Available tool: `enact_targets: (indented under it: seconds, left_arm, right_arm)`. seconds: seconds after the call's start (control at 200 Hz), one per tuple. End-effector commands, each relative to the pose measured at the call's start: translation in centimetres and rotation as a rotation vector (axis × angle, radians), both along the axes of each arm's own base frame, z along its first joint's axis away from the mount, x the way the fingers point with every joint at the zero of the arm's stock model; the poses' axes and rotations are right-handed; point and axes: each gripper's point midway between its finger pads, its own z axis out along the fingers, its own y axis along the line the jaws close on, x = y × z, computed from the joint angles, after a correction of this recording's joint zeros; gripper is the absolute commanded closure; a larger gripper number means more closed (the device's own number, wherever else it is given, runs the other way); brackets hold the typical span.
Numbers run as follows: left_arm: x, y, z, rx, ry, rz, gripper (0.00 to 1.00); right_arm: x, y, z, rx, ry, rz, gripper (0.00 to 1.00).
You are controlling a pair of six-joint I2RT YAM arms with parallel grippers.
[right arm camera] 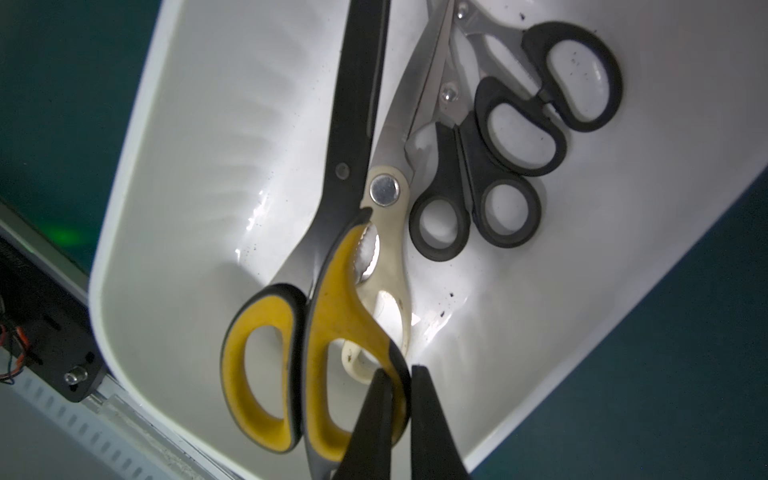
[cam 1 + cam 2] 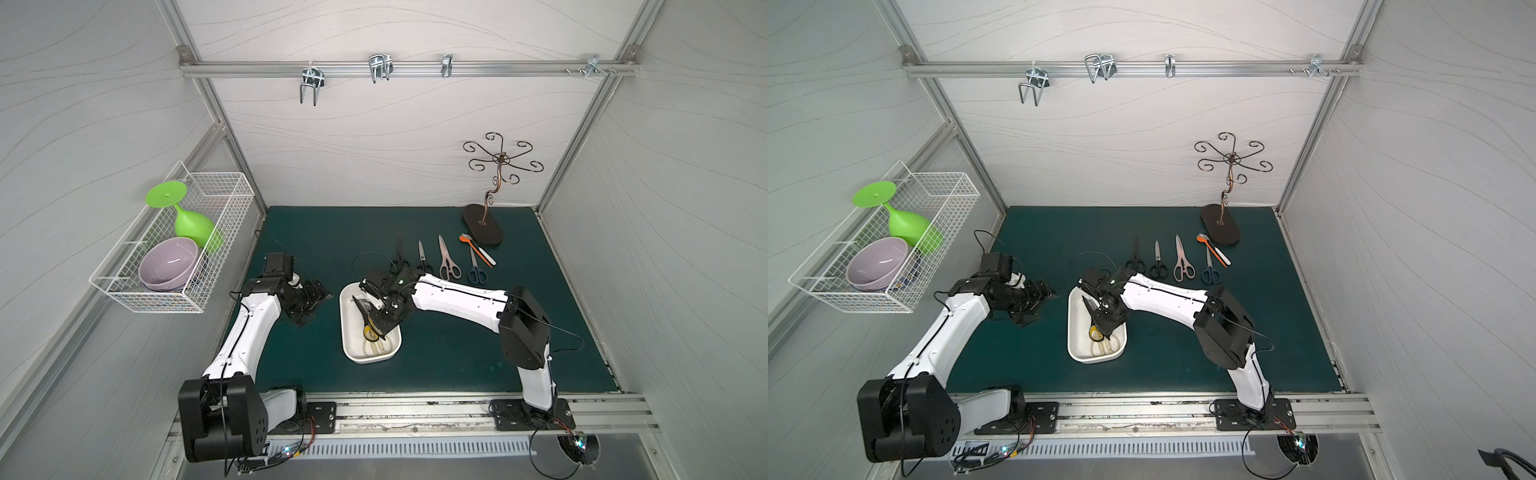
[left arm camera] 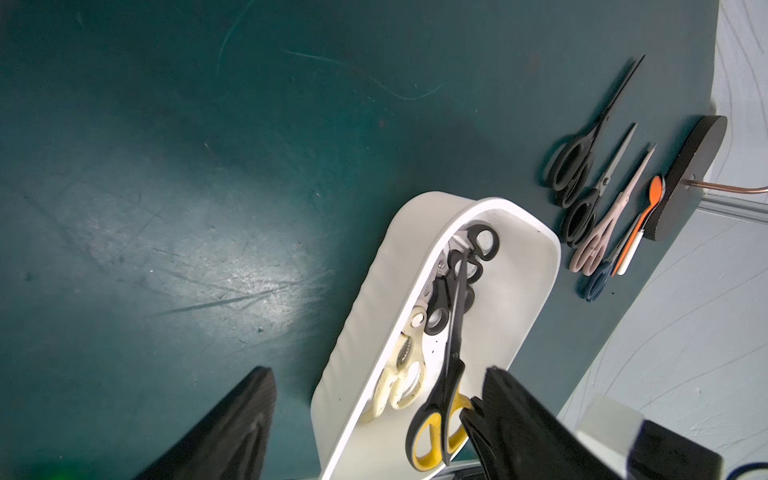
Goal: Take the scissors out of the storage box
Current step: Pick up the scissors from the storage box, then place the scissors at the center of the board.
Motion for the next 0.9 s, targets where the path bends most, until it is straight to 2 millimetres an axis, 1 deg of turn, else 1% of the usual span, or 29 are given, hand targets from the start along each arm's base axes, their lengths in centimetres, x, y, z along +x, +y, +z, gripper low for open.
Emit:
enact_targets:
  seconds: [0.0, 0.14, 0.245, 0.31, 0.395, 0.47, 0.56, 0.69, 0.785, 0.845, 0.85, 0.895]
  left_arm:
    - [1.3, 0.1, 1.8, -0.01, -0.045, 0.013, 0.17]
    - [2.0, 0.1, 2.5, -0.022, -0.076, 0.027, 0.17]
    - [2.2, -0.1, 2.9, -0.027, -0.089, 0.021, 0.17]
    - [2.3, -0.4, 3.3, -0.022, -0.1, -0.005, 0.18]
    - [2.2, -0.8, 3.9, 0.042, -0.114, -0.06, 0.18]
    - [2.3, -1.6, 4.4, 0.088, -0.135, -0.107, 0.18]
    - [2.5, -2.8, 4.6, 0.085, -0.145, -0.147, 0.18]
    - [2.7, -4.8, 4.5, 0.115, -0.147, -0.224, 0.18]
    - [2.7, -6.0, 4.4, 0.126, -0.147, -0.269, 0.18]
    - [2.8, -6.3, 4.2, 0.121, -0.144, -0.278, 0.18]
    - [2.8, -6.4, 4.1, 0.121, -0.144, -0.279, 0.18]
    - [2.9, -6.5, 4.1, 0.123, -0.145, -0.284, 0.18]
  right_arm:
    - [0.2, -1.1, 3.0, 0.047, -0.009, -0.025, 1.0]
    - [0.7, -1.7, 4.3, 0.082, -0.019, -0.051, 1.0]
    - [1.3, -2.4, 5.4, 0.101, -0.042, -0.074, 1.0]
    - [2.0, -3.3, 6.1, 0.11, -0.053, -0.1, 1.0]
    - [3.0, -4.9, 6.4, 0.107, -0.067, -0.136, 1.0]
    - [4.2, -6.9, 6.3, 0.093, -0.081, -0.175, 1.0]
    - [5.6, -9.5, 6.1, 0.08, -0.092, -0.231, 1.0]
    - [7.3, -14.1, 5.2, 0.037, -0.104, -0.333, 1.0]
    - [7.9, -17.7, 4.1, -0.001, -0.111, -0.409, 1.0]
    - [8.0, -19.8, 3.5, -0.03, -0.126, -0.449, 1.0]
    - [7.8, -20.1, 3.2, -0.038, -0.12, -0.451, 1.0]
    - [7.8, -21.5, 2.9, -0.055, -0.132, -0.477, 1.0]
